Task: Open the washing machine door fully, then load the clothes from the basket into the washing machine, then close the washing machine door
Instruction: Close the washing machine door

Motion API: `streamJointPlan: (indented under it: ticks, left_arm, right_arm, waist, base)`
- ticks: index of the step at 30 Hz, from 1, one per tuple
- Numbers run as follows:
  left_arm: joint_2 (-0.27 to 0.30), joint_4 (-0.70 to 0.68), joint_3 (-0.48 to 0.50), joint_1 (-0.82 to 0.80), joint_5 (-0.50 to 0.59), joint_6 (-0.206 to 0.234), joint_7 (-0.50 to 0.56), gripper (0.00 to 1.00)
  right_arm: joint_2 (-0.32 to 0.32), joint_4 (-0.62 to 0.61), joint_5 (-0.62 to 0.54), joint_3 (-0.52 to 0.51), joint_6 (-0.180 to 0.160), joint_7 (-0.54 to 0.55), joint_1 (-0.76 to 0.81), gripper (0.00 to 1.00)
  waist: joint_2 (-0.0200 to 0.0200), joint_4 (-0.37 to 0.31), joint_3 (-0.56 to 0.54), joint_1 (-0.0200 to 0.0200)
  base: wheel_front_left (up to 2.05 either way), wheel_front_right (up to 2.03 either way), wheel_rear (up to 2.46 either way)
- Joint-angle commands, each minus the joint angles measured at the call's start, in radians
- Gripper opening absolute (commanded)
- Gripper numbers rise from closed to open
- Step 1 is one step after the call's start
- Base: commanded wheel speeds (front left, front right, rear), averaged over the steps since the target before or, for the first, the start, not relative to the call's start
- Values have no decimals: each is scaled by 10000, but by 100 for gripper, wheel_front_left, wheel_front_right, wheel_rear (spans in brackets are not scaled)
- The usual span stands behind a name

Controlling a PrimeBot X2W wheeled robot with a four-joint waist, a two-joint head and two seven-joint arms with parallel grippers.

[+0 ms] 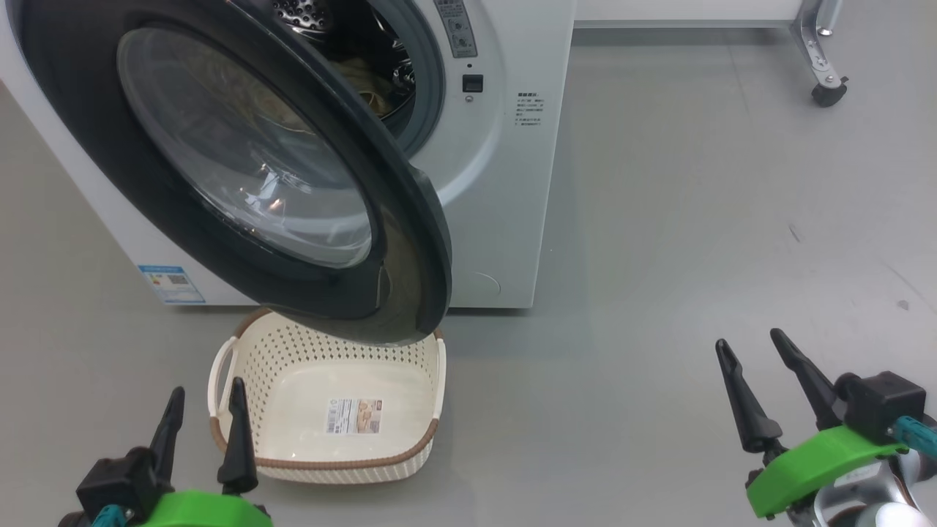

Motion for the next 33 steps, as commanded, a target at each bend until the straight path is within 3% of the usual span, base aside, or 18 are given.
streamJointPlan:
  ticks: [1,18,19,20,21,22,33]
  left_arm:
    - [295,-398,364,-288,141,77,7,100]
    - [317,-385,204,-418,177,195,76,100]
    - [315,-388,190,-430,180,194,71,100]
    - [314,-391,172,-446,187,193,68,100]
    - [312,-393,153,-461,191,189,66,100]
    - [310,-392,128,-482,197,178,65,100]
    - [70,-220,-348,-808,292,-12,13,100]
  right_arm:
    - [-89,-397,-46,233,2,-4,-387,100]
    - [-59,-377,-21,176,2,-19,-416,100]
    - [-58,-357,-11,168,2,-21,-431,94]
    - [-55,-337,14,162,2,-25,-457,51]
    - [-54,-313,45,166,2,-26,-487,38]
    - [-52,-289,85,192,2,-28,-520,0]
    - [-351,178,302,226,2,-185,-1273,0]
  waist:
    - [-1,-17,12,0]
    - [-1,42,14,0]
    - [-1,56,21,0]
    - [-1,79,37,0]
    - [-1,106,53,0]
    - [-1,139,73,0]
    - [-1,1085,253,0]
  base:
    - [0,0,0]
    - [0,0,0]
    - [0,0,0]
    - [0,0,0]
    - [0,0,0]
    - [0,0,0]
    - [0,0,0]
